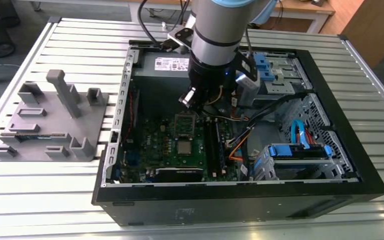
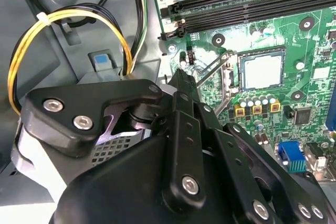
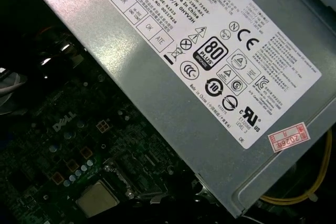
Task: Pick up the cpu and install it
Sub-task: 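Close the cpu cover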
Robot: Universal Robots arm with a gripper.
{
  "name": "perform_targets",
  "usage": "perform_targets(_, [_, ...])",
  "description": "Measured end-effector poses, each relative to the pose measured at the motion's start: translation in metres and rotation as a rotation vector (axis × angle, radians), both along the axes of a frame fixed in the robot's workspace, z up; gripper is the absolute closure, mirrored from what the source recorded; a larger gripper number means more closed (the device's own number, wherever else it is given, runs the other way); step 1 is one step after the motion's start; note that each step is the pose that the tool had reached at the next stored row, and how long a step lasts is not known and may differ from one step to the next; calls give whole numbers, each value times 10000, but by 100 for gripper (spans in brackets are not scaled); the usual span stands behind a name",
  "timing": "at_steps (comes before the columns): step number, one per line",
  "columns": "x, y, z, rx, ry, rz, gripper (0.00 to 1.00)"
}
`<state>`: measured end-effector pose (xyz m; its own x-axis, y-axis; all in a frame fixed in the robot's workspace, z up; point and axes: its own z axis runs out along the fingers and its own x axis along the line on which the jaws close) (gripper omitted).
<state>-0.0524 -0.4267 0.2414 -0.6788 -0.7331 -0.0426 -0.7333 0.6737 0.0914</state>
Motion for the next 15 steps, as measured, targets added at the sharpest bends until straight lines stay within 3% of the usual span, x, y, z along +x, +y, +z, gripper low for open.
perform_targets(15, [-3, -47, 6, 49, -1, 58, 89])
